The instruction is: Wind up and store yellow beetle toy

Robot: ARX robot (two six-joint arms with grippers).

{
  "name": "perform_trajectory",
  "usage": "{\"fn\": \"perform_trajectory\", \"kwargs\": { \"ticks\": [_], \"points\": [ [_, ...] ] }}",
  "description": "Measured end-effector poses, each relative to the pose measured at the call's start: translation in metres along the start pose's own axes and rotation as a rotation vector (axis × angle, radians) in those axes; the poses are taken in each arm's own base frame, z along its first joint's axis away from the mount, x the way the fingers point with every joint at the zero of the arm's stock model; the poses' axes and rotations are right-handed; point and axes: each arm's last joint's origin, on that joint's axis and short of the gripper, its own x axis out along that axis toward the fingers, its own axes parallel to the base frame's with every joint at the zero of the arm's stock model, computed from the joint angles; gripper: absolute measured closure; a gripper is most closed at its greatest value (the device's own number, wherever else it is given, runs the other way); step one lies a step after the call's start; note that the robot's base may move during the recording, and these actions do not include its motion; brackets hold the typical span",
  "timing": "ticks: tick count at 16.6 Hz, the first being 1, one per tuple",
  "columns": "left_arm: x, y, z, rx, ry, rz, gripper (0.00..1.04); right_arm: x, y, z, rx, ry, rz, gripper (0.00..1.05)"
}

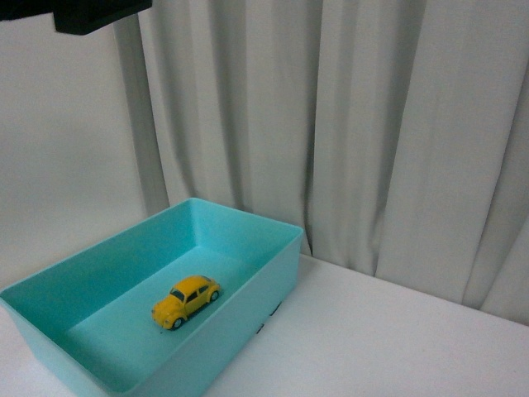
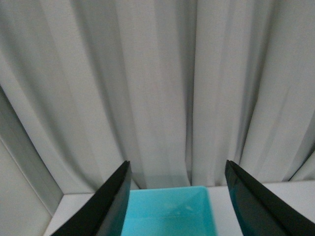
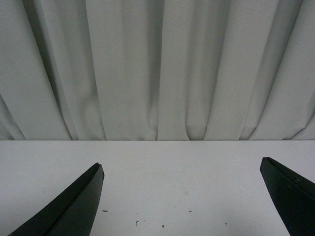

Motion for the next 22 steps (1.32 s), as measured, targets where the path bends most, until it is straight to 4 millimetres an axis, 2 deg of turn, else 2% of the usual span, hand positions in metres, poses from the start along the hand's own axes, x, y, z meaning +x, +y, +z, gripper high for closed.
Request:
{"fn": "perform_trajectory", "kwargs": {
  "ticks": [2,5,12,16,22],
  "points": [
    [-0.022,-0.024,-0.027,-0.089,-0.062,0.002,0.67,0.0,0.0,0.0,0.0,0.0,0.0,0.07],
    [-0.032,-0.044,-0.071,-0.137,-0.011,0.001,1.03,0.0,0.0,0.0,0.0,0.0,0.002,0.07],
    [-0.052,-0.075,-0.109,-0.143,-0.03,-0.023,1.03,0.0,0.0,0.0,0.0,0.0,0.0,0.07],
    [-0.058,-0.076,-0.123,-0.144,-0.022,0.004,1.03,0.0,0.0,0.0,0.0,0.0,0.0,0.07],
    [-0.066,-0.077,-0.132,-0.144,-0.047,0.006,1.03,0.0,0.0,0.0,0.0,0.0,0.0,0.07]
  ]
}}
